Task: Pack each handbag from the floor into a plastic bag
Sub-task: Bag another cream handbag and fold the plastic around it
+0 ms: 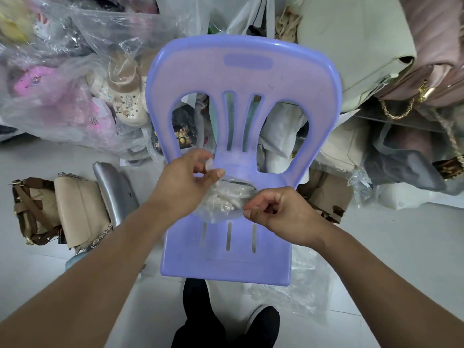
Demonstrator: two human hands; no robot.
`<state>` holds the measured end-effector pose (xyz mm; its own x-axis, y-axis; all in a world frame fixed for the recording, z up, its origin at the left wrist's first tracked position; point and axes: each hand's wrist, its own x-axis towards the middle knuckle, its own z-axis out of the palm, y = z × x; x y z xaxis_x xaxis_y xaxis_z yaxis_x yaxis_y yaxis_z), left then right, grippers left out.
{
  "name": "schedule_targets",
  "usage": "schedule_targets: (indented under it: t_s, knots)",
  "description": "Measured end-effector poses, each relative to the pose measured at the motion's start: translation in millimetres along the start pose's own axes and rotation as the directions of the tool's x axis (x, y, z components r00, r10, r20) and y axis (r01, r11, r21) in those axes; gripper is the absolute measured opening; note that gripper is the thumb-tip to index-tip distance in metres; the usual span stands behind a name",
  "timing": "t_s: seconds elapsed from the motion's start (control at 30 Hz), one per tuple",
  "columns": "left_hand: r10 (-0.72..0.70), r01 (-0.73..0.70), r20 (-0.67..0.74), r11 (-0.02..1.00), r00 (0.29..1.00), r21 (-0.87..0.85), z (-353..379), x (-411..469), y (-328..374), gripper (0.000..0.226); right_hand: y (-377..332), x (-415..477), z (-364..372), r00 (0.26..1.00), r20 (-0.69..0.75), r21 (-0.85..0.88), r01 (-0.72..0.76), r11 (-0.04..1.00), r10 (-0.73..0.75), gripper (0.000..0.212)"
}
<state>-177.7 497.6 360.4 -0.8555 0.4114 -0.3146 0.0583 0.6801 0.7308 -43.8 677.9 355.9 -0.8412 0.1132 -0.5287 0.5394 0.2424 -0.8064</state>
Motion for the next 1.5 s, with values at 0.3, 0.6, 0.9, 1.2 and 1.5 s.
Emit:
schedule_targets:
  t_s: [0.3, 0.6, 0.9, 1.2, 1.5]
  knots:
    - [0.159, -0.123, -0.1, 0.947, 0.982, 0.298, -7, -5, 8, 0.023, -19, 2, 9, 0.998, 0.014, -0.303, 0.057, 0.951, -0.056, 0.009]
    - [0.003, -0.005, 0.015, 0.992, 1.0, 0.122, 2, -15, -1, 0.027, -14, 2, 19, 0.994, -0.099, -0.303, 0.021, 0.953, -0.054, 0.018]
    - [0.01, 0.009, 0.206, 0.996, 0.979, -0.092, 28, -41, 34, 0.035, -30, 18, 20, 0.814, -0.302, 0.487, -0.316, 0.814, 0.497, 0.067]
    - [-0.257, 0.283, 0.168, 0.946, 0.952, -0.156, 77, -63, 29, 0.032, 66, 5, 5, 0.767, -0.011, 0.716, -0.441, 0.54, 0.641, 0.036]
    - [-0.812, 0.738, 0.047, 0.503, 0.582, -0.449, 83, -59, -59, 0.077, 79, -7, -6, 0.922, -0.134, 0.702, -0.171, 0.692, 0.363, 0.068]
